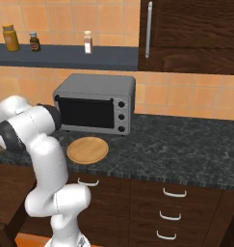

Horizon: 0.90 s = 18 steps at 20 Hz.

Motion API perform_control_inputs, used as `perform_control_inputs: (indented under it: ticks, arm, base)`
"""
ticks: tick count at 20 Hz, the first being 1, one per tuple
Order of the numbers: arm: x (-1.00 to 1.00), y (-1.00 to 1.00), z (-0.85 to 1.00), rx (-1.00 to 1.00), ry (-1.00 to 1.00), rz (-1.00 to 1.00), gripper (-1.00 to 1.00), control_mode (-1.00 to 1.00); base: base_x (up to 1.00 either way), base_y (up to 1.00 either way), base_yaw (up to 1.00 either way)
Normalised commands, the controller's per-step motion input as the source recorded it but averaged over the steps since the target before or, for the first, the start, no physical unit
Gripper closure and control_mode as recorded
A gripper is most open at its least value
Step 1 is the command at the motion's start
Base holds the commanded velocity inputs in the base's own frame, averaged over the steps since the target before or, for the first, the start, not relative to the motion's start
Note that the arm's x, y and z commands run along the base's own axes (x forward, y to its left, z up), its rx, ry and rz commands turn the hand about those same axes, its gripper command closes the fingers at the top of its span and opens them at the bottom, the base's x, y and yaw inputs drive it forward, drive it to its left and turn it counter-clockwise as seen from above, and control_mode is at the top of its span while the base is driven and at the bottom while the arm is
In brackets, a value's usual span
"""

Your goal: Pick up the knife from the drawer and place it on the cutting board. Then place the meat from the plate to the cutting board.

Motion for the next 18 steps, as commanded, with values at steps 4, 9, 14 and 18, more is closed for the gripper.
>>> perform_control_inputs:
  ticks: [4,9,14,18]
  arm:
    - [-0.35,-0.94,0.56,0.07,0.13,0.0,-1.0,-1.0]
    - [-0.28,-0.93,0.93,0.04,0.15,0.0,-1.0,-1.0]
    - [-0.35,-0.92,0.96,0.01,0.17,0.0,-1.0,-1.0]
    - [-0.46,-0.88,0.79,-0.1,0.01,0.0,-1.0,-1.0]
  base:
    - [0.0,0.0,0.0]
    - [0.0,0.0,0.0]
    - [0.0,0.0,0.0]
    - [0.0,0.0,0.0]
